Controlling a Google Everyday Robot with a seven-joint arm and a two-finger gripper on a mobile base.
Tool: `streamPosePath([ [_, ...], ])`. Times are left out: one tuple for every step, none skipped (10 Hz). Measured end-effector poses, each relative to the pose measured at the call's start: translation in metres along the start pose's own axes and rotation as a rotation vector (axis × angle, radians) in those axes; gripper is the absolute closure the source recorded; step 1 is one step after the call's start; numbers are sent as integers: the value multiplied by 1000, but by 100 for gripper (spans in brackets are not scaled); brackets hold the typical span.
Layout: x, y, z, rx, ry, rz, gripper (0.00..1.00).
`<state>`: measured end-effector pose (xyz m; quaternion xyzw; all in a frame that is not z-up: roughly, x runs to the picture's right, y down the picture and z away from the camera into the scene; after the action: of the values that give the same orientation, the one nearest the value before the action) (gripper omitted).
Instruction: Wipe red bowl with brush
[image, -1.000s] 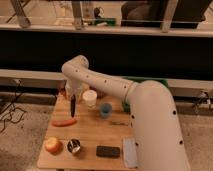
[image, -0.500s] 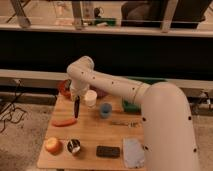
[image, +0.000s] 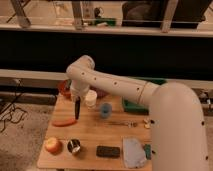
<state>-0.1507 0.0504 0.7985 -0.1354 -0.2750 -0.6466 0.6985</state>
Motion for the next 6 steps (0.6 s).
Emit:
streamPosePath([
  [-4,0,-4,-6,2,-2,81],
  [-10,1,-9,-14,2,-1,81],
  [-14,6,-12,-23,3,4,81],
  [-17,11,-15,-28,5,10,81],
  [-22,15,-18,-35,6,14,81],
  [-27,17,-20,-41,8,18,81],
])
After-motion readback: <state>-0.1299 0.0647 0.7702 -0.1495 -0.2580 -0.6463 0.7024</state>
